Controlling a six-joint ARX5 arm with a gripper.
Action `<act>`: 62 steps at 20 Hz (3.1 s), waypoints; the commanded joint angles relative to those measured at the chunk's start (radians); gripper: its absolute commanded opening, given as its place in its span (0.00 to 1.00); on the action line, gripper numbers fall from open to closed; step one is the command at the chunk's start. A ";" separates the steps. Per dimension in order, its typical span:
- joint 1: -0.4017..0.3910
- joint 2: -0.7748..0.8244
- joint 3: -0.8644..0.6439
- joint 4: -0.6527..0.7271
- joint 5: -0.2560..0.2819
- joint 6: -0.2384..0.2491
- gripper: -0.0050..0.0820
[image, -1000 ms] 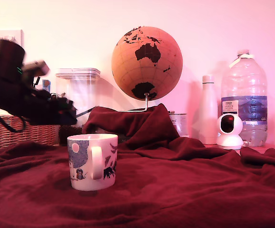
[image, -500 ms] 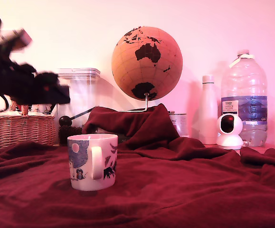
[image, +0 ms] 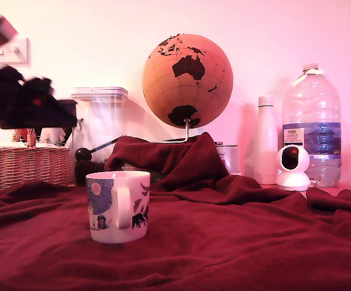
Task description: Pick up the coffee capsules on the table and drop them inside the coffee cup
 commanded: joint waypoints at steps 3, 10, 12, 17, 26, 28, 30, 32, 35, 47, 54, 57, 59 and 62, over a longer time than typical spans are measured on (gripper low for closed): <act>-0.002 -0.062 -0.065 -0.012 0.030 -0.032 0.30; -0.037 -0.143 -0.176 -0.016 0.052 -0.063 0.30; -0.057 -0.159 -0.198 -0.018 0.051 -0.076 0.30; -0.089 -0.174 -0.230 -0.019 0.051 -0.083 0.30; -0.120 -0.174 -0.230 -0.022 0.070 -0.082 0.30; -0.120 -0.174 -0.230 -0.024 0.070 -0.082 0.30; -0.120 -0.174 -0.230 -0.028 0.071 -0.082 0.30; -0.121 -0.174 -0.230 -0.031 0.075 -0.082 0.30; -0.121 -0.174 -0.219 -0.054 0.075 -0.082 0.30; -0.231 -0.172 -0.017 -0.343 -0.016 -0.021 0.30; -0.246 -0.114 0.111 -0.501 -0.055 0.032 0.30; -0.255 -0.049 0.183 -0.564 -0.055 0.040 0.30; -0.266 0.002 0.232 -0.604 -0.056 0.060 0.30; -0.277 0.068 0.301 -0.680 -0.066 0.080 0.30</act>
